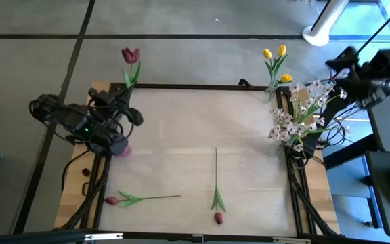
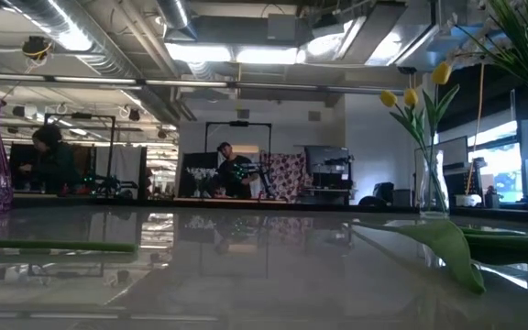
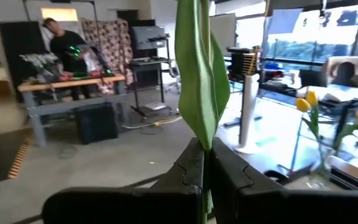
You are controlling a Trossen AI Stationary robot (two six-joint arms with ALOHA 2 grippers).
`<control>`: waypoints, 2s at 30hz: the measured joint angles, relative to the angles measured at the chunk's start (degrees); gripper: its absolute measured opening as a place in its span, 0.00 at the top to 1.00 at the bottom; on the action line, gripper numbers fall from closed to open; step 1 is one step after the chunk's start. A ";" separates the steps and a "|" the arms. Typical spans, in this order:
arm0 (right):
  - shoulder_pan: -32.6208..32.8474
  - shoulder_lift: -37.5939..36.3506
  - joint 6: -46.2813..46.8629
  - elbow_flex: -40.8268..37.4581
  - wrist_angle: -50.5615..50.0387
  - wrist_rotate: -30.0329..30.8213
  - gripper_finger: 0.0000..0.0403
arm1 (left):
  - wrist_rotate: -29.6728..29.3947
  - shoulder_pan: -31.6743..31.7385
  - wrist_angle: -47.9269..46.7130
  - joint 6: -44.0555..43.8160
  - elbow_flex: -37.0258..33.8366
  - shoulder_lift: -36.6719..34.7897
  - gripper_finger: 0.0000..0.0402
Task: Sort flowers into vase by color
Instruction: Put the top red flower into the purple vase
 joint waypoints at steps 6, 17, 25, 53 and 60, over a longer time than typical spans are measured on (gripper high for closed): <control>0.00 7.08 -1.29 -2.74 6.48 0.00 0.29 | 0.06 -5.51 0.04 -9.09 -11.70 -4.23 0.99; 0.00 16.79 -3.57 -2.74 16.87 0.92 0.29 | 0.03 -14.70 -0.04 -21.38 -26.82 -12.09 0.99; -0.45 21.54 -5.46 -2.68 22.44 -1.55 0.29 | -0.05 -16.90 2.27 -18.46 -27.12 -17.26 0.99; -12.44 45.28 5.06 -1.34 33.84 -5.99 0.29 | 40.83 -18.68 111.83 70.48 -22.54 -5.28 0.99; -20.22 53.45 17.31 -1.39 36.78 -5.09 0.30 | 57.51 -5.32 130.71 73.12 -22.54 6.13 0.99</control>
